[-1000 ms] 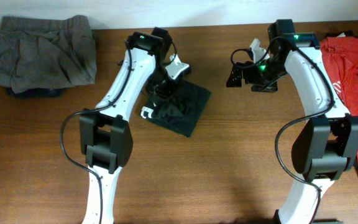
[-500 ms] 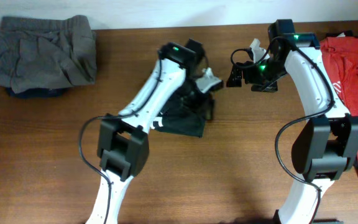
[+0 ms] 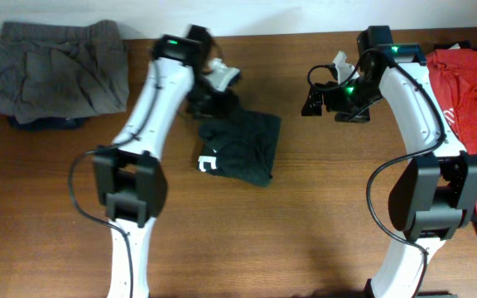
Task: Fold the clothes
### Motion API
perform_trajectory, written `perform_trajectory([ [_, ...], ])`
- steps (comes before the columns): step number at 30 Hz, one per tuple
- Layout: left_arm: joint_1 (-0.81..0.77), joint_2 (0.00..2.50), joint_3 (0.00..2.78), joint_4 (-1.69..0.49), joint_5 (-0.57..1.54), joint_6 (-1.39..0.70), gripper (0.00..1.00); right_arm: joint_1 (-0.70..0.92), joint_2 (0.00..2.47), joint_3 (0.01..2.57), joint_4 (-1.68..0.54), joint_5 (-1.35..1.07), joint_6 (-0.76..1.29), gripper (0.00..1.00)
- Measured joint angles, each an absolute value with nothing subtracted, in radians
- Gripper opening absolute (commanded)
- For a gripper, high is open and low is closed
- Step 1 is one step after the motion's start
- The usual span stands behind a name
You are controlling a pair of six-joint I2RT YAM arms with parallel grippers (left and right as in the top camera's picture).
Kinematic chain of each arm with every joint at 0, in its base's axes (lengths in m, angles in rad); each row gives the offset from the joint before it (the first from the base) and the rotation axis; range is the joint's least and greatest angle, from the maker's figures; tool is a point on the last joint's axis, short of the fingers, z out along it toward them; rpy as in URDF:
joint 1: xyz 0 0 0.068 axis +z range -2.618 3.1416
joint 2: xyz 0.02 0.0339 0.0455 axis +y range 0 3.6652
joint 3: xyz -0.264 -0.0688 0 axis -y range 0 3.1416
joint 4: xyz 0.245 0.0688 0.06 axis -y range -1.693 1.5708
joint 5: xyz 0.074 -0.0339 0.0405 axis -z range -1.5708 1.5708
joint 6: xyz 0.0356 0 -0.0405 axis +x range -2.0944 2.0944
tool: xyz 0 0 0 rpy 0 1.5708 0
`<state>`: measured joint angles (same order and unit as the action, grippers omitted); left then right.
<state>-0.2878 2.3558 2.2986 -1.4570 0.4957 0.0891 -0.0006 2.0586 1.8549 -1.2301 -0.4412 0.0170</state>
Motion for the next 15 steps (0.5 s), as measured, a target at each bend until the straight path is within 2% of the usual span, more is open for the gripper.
perform_trajectory([
  [5, -0.160, 2.356, 2.299, -1.464, 0.471, 0.002, 0.70, -0.001, 2.059, 1.855, -1.230, -0.441, 0.017, 0.99],
  [15, -0.128, 2.356, 2.185, -1.424, 0.524, -0.011, 0.73, -0.001, 2.059, 1.855, -1.229, -0.441, 0.014, 0.99],
])
